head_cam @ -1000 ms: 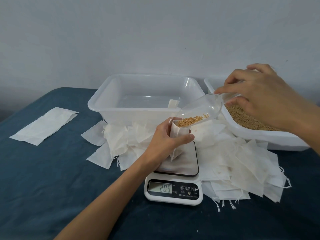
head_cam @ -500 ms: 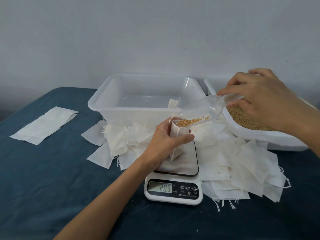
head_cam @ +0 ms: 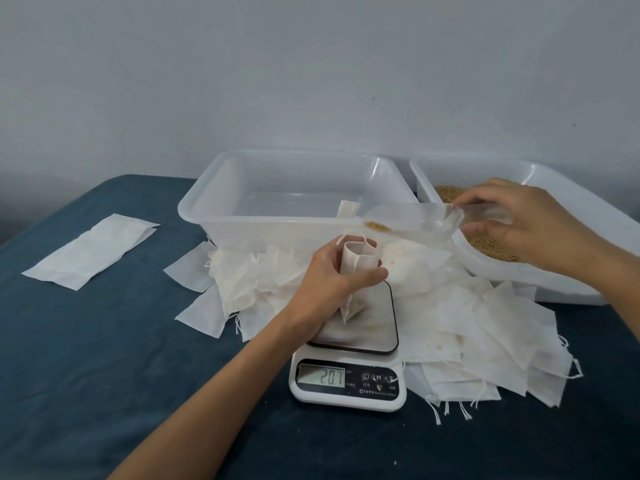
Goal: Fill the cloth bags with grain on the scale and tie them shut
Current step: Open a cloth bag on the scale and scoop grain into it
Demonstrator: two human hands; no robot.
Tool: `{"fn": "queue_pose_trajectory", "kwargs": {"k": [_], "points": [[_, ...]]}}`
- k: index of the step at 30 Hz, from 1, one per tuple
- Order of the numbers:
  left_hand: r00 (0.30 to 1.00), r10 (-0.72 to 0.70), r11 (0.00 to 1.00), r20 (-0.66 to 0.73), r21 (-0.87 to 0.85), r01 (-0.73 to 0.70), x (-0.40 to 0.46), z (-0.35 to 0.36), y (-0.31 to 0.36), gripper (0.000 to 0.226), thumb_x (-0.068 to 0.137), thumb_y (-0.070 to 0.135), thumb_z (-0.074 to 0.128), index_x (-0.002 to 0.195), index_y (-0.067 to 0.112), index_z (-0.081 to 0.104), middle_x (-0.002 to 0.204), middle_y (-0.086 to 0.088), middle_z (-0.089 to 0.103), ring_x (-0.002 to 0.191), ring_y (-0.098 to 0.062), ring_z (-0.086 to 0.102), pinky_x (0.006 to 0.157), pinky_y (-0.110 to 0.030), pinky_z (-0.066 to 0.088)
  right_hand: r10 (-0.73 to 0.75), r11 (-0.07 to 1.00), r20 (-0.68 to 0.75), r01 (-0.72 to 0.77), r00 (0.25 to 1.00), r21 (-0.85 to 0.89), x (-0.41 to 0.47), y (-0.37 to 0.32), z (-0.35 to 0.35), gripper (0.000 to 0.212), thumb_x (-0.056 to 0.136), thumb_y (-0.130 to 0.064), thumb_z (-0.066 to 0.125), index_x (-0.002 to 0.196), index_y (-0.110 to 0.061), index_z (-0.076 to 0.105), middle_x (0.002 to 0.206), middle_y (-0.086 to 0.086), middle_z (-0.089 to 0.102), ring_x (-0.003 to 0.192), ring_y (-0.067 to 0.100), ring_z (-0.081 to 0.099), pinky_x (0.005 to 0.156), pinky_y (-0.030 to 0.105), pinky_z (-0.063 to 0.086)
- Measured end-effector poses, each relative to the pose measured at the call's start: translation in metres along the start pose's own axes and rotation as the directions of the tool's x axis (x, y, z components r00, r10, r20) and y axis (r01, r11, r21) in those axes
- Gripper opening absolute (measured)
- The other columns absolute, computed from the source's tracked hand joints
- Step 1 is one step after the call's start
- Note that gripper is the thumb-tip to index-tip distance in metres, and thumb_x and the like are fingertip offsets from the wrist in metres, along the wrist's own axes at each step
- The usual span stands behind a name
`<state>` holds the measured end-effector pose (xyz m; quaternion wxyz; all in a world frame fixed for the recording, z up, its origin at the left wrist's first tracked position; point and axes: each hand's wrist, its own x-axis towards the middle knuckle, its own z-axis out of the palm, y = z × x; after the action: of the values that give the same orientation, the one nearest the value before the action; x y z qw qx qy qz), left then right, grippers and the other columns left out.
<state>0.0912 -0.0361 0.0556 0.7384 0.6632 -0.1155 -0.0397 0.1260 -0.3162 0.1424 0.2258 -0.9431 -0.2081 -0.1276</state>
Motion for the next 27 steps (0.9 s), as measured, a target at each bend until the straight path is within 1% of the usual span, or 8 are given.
{"fn": "queue_pose_trajectory", "kwargs": {"k": [2, 5, 8, 11, 14, 19, 23, 27], "points": [[1.0, 0.001, 1.0, -0.003, -0.003, -0.001, 0.0, 0.0, 0.0, 0.037, 0.087, 0.001, 0.08, 0.12, 0.003, 0.064, 0.1, -0.011, 0.07, 0.091, -0.016, 0.066, 0.085, -0.03, 0.052, 0.06, 0.996, -0.045, -0.056, 0.997, 0.076, 0.0, 0.008, -0.003, 0.025, 0.088, -0.018, 0.075, 0.11, -0.029, 0.069, 0.109, -0.017, 0.066, 0.103, -0.008, 0.059, 0.084, 0.009, 0.039], [1.0, -0.003, 1.0, -0.016, -0.008, 0.002, 0.0, 0.001, 0.001, 0.041, 0.087, 0.0, 0.08, 0.124, 0.006, 0.062, 0.102, -0.012, 0.072, 0.091, -0.016, 0.068, 0.087, -0.029, 0.054, 0.203, 0.977, -0.098, -0.194, 0.974, 0.093, 0.001, 0.03, -0.011, 0.026, 0.09, -0.021, 0.074, 0.114, -0.024, 0.068, 0.11, -0.009, 0.068, 0.101, 0.007, 0.063, 0.084, 0.024, 0.044], [0.999, 0.002, 1.0, -0.041, -0.01, -0.002, 0.0, 0.001, -0.001, 0.051, 0.086, 0.0, 0.08, 0.13, 0.013, 0.059, 0.112, -0.019, 0.074, 0.096, -0.019, 0.071, 0.092, -0.031, 0.056, 0.336, 0.941, -0.138, -0.339, 0.932, 0.002, 0.001, 0.06, -0.015, 0.036, 0.091, -0.024, 0.072, 0.125, -0.014, 0.063, 0.116, 0.002, 0.067, 0.105, 0.023, 0.061, 0.088, 0.037, 0.043], [0.999, 0.003, 1.0, -0.047, -0.012, -0.004, 0.001, 0.0, -0.002, 0.052, 0.086, 0.0, 0.081, 0.131, 0.014, 0.059, 0.11, -0.018, 0.075, 0.097, -0.022, 0.072, 0.094, -0.036, 0.056, 0.471, 0.869, -0.15, -0.486, 0.869, -0.087, -0.001, 0.088, -0.012, 0.04, 0.091, -0.022, 0.073, 0.127, -0.008, 0.062, 0.122, 0.012, 0.067, 0.106, 0.03, 0.061, 0.089, 0.038, 0.042], [1.0, 0.005, 1.0, -0.006, -0.012, -0.005, 0.001, 0.0, -0.002, 0.038, 0.088, -0.001, 0.078, 0.123, 0.006, 0.064, 0.1, -0.011, 0.072, 0.092, -0.017, 0.068, 0.087, -0.033, 0.053, 0.589, 0.782, -0.129, -0.603, 0.798, -0.156, 0.0, 0.106, -0.007, 0.033, 0.089, -0.022, 0.075, 0.117, -0.006, 0.066, 0.118, 0.017, 0.068, 0.094, 0.026, 0.054, 0.081, 0.036, 0.041], [0.998, 0.057, 0.998, -0.015, -0.027, -0.058, 0.002, -0.002, -0.004, 0.009, 0.098, 0.004, 0.067, 0.105, -0.001, 0.07, 0.105, -0.012, 0.073, 0.096, -0.02, 0.07, 0.083, -0.035, 0.054, 0.655, 0.718, -0.058, -0.645, 0.753, -0.263, 0.005, 0.119, 0.001, 0.03, 0.088, -0.021, 0.078, 0.112, -0.005, 0.07, 0.117, 0.018, 0.068, 0.091, 0.029, 0.055, 0.077, 0.035, 0.041], [0.997, 0.07, 0.997, -0.036, -0.032, -0.071, 0.004, -0.003, -0.007, 0.011, 0.102, 0.008, 0.063, 0.103, 0.003, 0.073, 0.106, -0.019, 0.076, 0.106, -0.037, 0.071, 0.095, -0.051, 0.054, 0.663, 0.709, -0.028, -0.64, 0.748, -0.297, 0.007, 0.121, 0.009, 0.029, 0.087, -0.024, 0.079, 0.11, -0.009, 0.072, 0.114, 0.015, 0.069, 0.089, 0.027, 0.055, 0.076, 0.036, 0.044], [0.997, 0.072, 0.996, -0.03, -0.056, -0.073, 0.004, -0.004, -0.008, 0.014, 0.103, 0.008, 0.061, 0.1, 0.011, 0.075, 0.104, -0.019, 0.077, 0.097, -0.024, 0.072, 0.088, -0.042, 0.055, 0.675, 0.694, -0.016, -0.643, 0.737, -0.324, 0.007, 0.122, 0.011, 0.031, 0.087, -0.026, 0.08, 0.113, -0.011, 0.071, 0.121, 0.012, 0.067, 0.098, 0.029, 0.057, 0.085, 0.039, 0.049]]}}
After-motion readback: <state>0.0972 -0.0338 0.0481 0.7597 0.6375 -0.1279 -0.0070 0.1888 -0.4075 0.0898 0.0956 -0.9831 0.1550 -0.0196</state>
